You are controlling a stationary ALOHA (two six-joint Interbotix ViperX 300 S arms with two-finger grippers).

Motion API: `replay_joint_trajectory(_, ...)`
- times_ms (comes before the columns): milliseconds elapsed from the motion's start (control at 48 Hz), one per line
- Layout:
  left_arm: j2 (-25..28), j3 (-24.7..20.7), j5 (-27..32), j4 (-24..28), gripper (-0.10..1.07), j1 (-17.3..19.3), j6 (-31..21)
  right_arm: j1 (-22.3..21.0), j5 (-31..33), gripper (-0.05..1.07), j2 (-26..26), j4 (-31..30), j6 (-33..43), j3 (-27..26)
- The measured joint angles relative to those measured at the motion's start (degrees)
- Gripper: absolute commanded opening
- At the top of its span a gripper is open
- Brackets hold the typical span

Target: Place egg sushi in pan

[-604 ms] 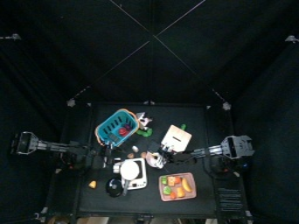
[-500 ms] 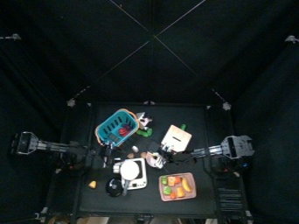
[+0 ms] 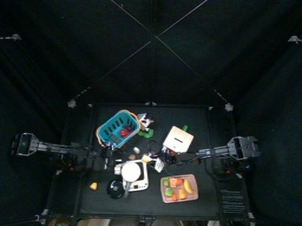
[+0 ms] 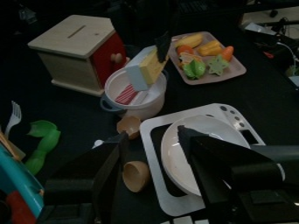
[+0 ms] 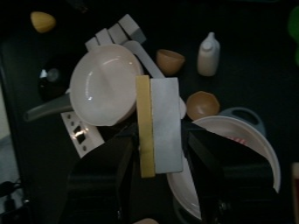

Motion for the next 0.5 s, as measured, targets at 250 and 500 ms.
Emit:
replay_joint_trajectory(250,0.0,0.0,0.0,0.0,0.86,0.1,0.1,-0.4,-10.1,0.66,0.4,7.9,0.0,0.2)
replay_joint_trajectory(500,-2.2,0.0,-0.1,-1.0,0.86,0.4,-0.1,-0.4,-17.6,0.66,4.4,12.8,0.2,0.0)
